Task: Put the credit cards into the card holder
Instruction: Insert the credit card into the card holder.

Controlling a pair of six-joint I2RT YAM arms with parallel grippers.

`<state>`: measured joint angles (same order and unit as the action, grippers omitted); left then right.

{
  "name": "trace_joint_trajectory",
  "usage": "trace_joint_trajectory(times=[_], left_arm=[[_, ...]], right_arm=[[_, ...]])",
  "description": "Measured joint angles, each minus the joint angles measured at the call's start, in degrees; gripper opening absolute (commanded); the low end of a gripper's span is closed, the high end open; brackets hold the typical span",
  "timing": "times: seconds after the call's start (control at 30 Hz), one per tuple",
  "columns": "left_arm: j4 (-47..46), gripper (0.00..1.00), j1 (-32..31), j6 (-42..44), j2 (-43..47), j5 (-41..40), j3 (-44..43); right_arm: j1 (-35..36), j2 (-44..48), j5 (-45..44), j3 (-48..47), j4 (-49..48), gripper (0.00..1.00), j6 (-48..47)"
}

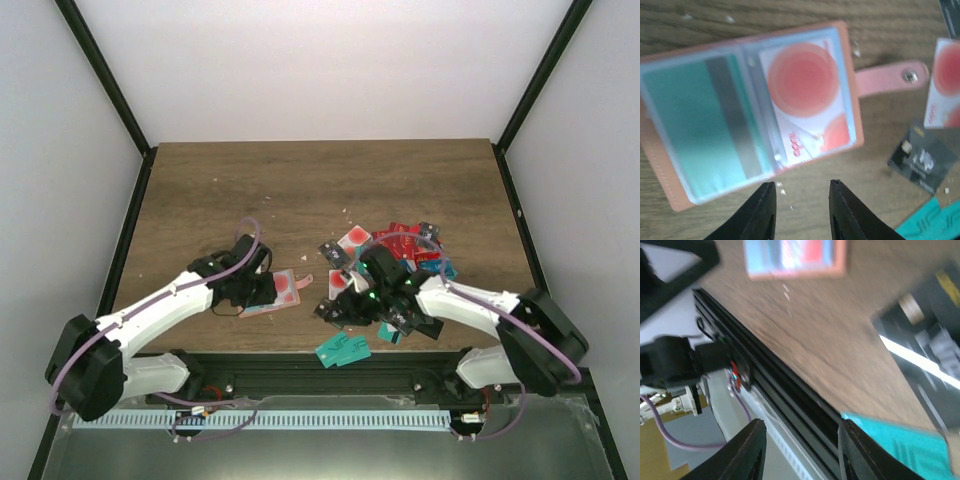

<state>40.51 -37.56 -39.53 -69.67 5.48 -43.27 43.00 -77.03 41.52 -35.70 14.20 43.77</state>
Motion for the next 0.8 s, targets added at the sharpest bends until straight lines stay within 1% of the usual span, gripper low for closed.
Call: trace_joint_trajectory(times=[0.2,0.33,0.57,0.67,0.8], left_arm=[[0.59,0.18,5.11,3.50,-5.20,-1.07,-2.12],[-0.92,0.13,5.53,5.60,-8.52,1.09,-2.16],[-3.34,0.06,5.55,7.78,-14.75,2.78,-2.60],[-3.98,0.04,5.55,8.57,-16.31,2.75,-2.91],[-4.87,0.04,5.55,9.42,-17.38,2.75,-2.91]], right_arm=[[0.02,-12.92,0.94,-13.35,-5.81,0.43,0.28],[0.02,-20.39,0.96,-20.24,-6.51,0.43,0.26],[0.02,-30.10,0.92,-27.65,-5.35,0.43,0.09],[0.02,-32.35,0.81,-29.18,-4.59,0.43,-0.17],[0.04,-34.21,0.59,-29.94,-3.45,0.43,-0.39]])
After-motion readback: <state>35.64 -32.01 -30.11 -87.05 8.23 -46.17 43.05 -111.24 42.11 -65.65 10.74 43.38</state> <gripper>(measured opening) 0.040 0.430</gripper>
